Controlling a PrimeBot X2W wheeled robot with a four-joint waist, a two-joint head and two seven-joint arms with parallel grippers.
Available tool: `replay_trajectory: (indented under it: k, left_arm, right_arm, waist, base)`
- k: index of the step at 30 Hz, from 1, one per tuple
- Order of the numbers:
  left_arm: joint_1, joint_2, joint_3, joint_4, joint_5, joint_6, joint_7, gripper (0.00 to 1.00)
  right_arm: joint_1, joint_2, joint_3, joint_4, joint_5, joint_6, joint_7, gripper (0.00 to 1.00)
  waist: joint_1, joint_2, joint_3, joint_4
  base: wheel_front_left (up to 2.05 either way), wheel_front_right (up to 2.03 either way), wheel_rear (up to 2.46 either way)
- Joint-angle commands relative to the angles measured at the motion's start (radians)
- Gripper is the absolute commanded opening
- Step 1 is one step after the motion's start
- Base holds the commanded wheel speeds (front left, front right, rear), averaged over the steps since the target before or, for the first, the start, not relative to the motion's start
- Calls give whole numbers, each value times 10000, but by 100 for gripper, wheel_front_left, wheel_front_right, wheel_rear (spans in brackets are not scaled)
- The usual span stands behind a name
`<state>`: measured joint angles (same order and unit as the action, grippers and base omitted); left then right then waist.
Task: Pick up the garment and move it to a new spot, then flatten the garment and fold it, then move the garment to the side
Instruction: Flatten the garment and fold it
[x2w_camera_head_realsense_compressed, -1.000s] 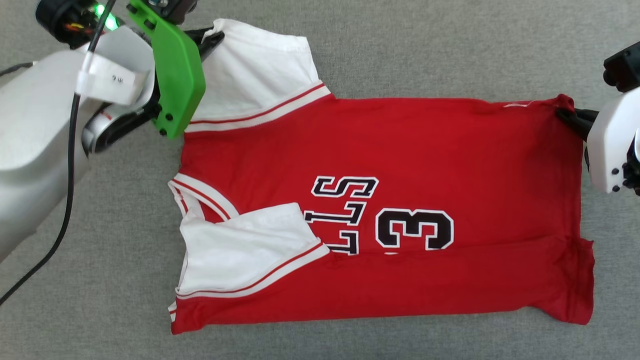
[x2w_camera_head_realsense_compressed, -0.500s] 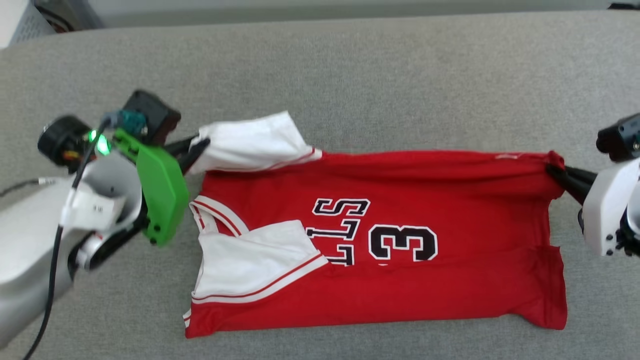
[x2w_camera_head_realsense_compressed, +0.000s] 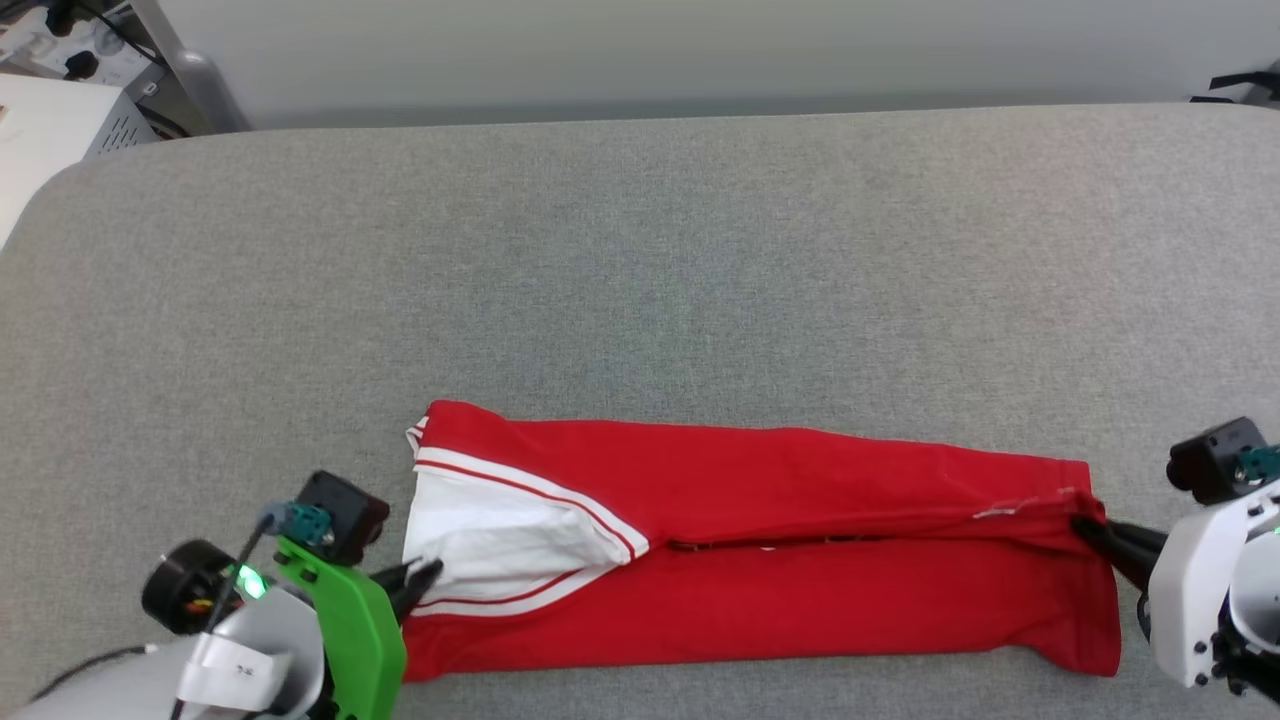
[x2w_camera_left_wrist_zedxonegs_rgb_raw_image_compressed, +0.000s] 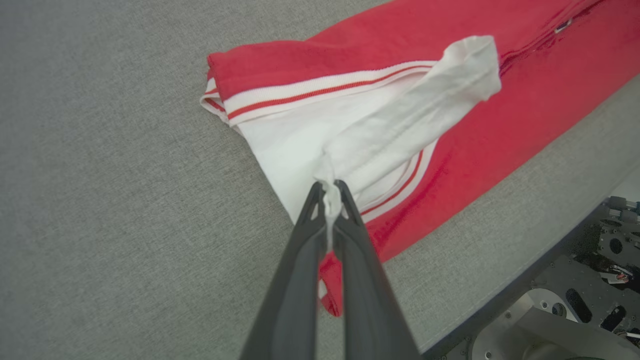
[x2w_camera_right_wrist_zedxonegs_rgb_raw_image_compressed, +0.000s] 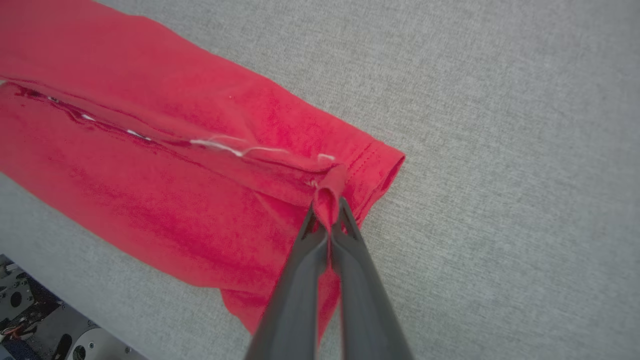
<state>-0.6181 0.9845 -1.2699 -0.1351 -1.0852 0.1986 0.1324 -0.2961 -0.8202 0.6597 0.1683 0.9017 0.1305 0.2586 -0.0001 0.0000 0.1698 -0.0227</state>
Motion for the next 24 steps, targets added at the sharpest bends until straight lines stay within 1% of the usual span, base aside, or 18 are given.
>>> replay_trajectory:
  k: [1, 5, 9, 10, 11, 12, 13, 14, 19, 24]
  left_arm:
    - [257, -246, 3, 110, -56, 12, -82, 0]
    - [586, -774, -22, 750, -195, -224, -134, 0]
    - [739, -1180, -38, 1607, -195, -447, -158, 0]
    - [784, -1270, -15, 1779, -226, -465, -256, 0]
    - [840, -1342, 48, 1896, -285, -465, -415, 2]
    - [914, -1410, 128, 2019, -334, -443, -633, 43]
    - [950, -1435, 169, 2092, -303, -404, -802, 100]
    - [987, -1443, 212, 2165, -208, -319, -1026, 100]
    - [1333, -1550, 639, 2073, -114, 217, -2279, 100]
    - [1632, -1466, 1038, 1654, 162, 1051, -3305, 100]
  right_arm:
    - [207, 120, -34, 113, 41, 2, -46, 0]
    - [447, 525, -11, 496, 135, 2, 37, 0]
    - [444, 862, 152, 949, -131, 2, -96, 0]
    - [427, 962, 147, 1041, -142, 2, -206, 7]
    - [421, 1005, 148, 1072, -154, 2, -283, 15]
    - [402, 1006, 122, 1080, -232, 2, -443, 31]
    - [392, 983, 76, 1082, -335, 2, -611, 60]
    - [396, 945, 14, 1063, -474, 2, -808, 100]
    - [825, 741, -522, 463, -542, 2, -1349, 100]
    - [1533, 392, -1464, -733, -483, 2, -1276, 100]
  waist:
    - [1, 0, 119, 14]
    - [1, 0, 400, -7]
    - [1, 0, 536, -37]
    - [1, 0, 531, -57]
    - [1, 0, 508, -76]
    - [1, 0, 462, -100]
    - [1, 0, 413, -114]
    - [1, 0, 331, -134]
    - [1, 0, -72, -186]
    - [1, 0, -307, -250]
  base:
    - [0, 0, 0]
    - [0, 0, 0]
    - [0, 0, 0]
    - [0, 0, 0]
    - [0, 0, 0]
    - [0, 0, 0]
    - [0, 0, 0]
    - [0, 0, 0]
    - [0, 0, 0]
    - [0, 0, 0]
